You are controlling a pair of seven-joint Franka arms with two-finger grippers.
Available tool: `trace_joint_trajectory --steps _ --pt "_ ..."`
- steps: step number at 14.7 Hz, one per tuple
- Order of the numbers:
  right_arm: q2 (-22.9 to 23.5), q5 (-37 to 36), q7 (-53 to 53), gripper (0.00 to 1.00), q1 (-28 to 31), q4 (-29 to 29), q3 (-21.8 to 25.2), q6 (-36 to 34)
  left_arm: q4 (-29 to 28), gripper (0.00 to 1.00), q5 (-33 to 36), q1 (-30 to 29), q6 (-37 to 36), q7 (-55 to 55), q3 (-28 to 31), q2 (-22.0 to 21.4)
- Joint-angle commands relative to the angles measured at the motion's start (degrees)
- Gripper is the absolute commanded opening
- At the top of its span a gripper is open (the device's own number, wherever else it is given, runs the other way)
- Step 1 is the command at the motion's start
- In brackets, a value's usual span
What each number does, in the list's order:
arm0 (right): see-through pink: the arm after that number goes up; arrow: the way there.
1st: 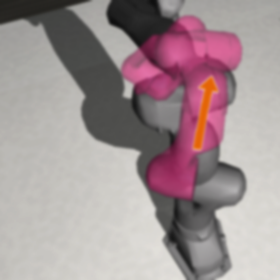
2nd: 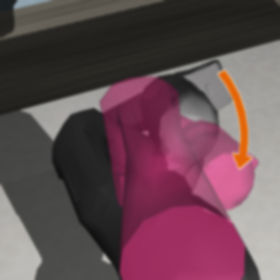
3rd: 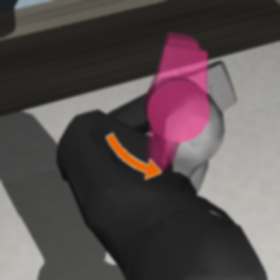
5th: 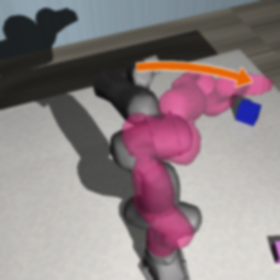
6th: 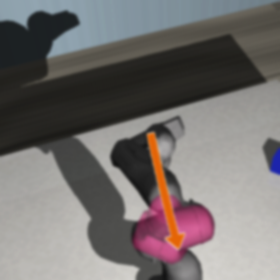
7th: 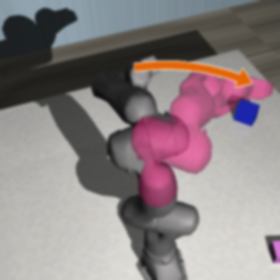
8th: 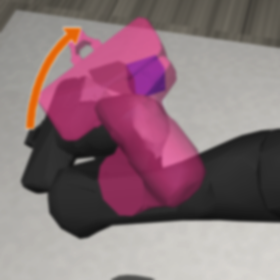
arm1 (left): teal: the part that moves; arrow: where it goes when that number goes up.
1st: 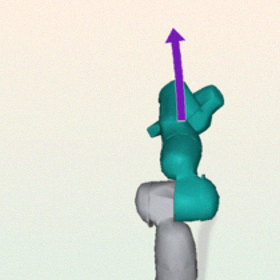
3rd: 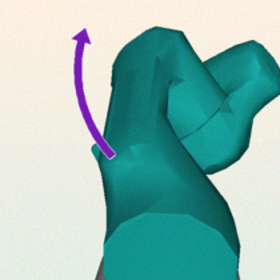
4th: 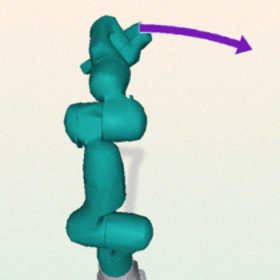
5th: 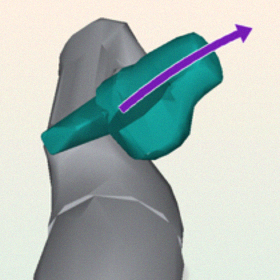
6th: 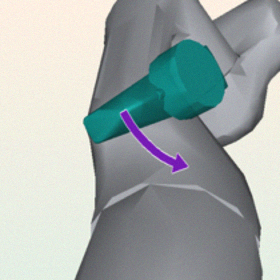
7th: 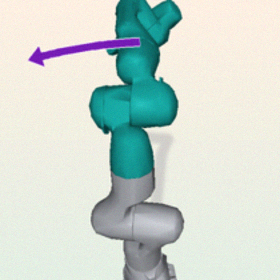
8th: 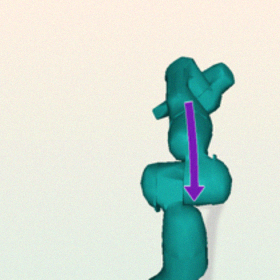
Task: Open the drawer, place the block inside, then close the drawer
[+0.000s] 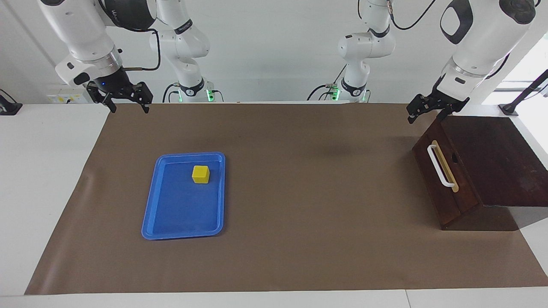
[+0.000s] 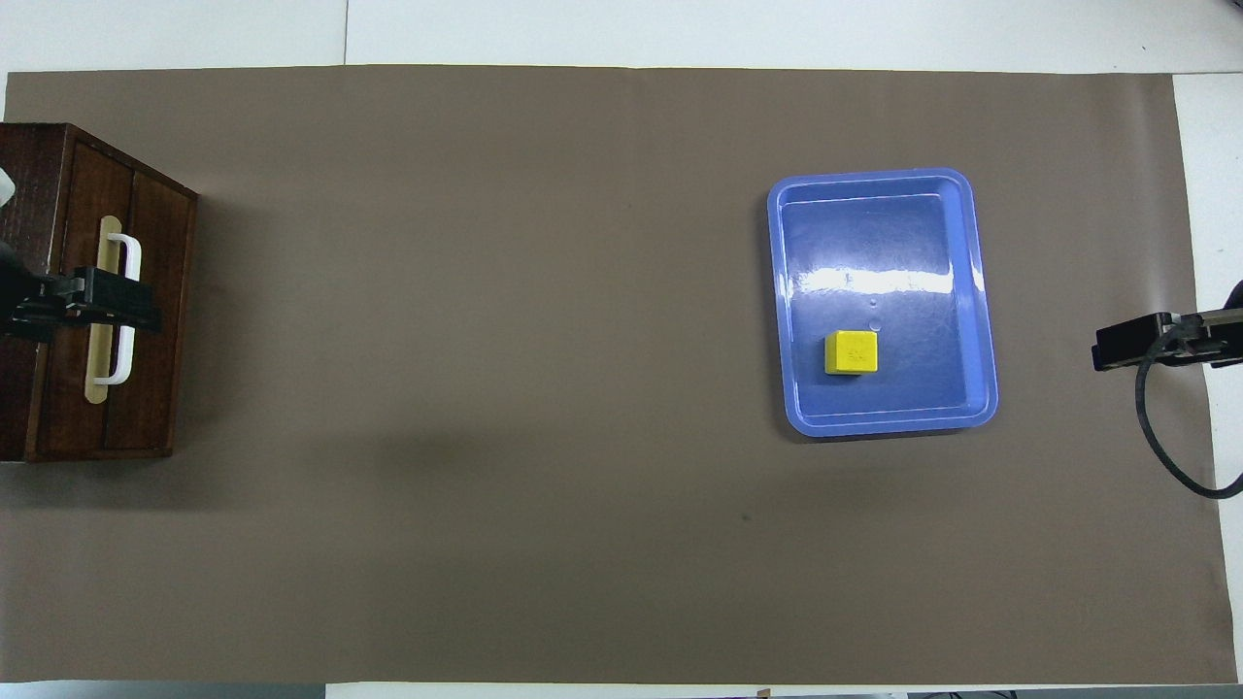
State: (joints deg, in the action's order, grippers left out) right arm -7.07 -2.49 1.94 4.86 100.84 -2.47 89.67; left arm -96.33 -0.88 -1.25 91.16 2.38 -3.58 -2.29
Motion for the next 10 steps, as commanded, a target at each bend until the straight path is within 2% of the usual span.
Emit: trace_joint_trajectory --steps 1,8,10 --pt "0.7 0.9 -0.4 1.0 0.2 -1.2 -0.3 -1.3 -1.1 1.0 -0.9 -0.3 0.2 -0.3 0.0 -1.4" --pt "0.3 0.7 5.9 1.0 0.2 0.0 -0.3 -0.3 -1.1 1.0 -0.9 -0.6 0.2 -0.4 0.0 -1.4" --pt "-0.8 1.0 11.7 1.0 0.7 3.1 -0.3 1.4 -2.0 1.0 -0.4 -0.2 1.3 -0.4 0.0 -1.4"
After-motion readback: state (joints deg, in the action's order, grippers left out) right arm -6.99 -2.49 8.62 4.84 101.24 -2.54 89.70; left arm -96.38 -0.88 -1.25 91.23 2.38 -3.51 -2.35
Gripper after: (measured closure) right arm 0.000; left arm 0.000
